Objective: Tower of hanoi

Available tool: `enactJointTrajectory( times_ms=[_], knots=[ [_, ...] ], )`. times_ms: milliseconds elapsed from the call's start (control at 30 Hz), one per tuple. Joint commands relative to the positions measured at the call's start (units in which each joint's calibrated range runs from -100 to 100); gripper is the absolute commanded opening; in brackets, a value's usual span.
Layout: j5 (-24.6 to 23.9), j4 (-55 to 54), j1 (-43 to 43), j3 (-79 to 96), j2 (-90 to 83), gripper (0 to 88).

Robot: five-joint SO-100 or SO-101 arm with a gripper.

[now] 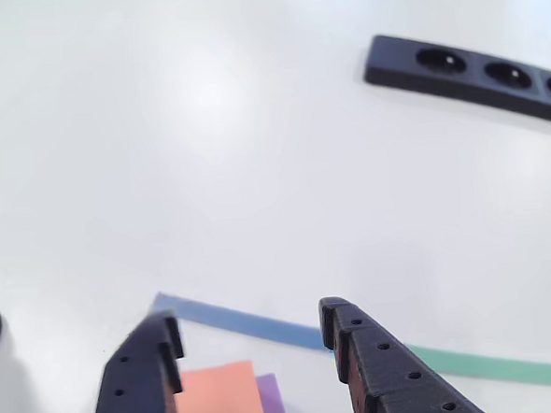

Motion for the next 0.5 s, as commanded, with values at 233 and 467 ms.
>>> enactJointTrajectory(
  times_ms=[233, 467],
  knots=[
    [0.00, 57.41, 6.94, -12.47, -32.73, 0.1],
    [-14.52, 89.95, 12.43, -37.91, -34.66, 0.1]
  ],
)
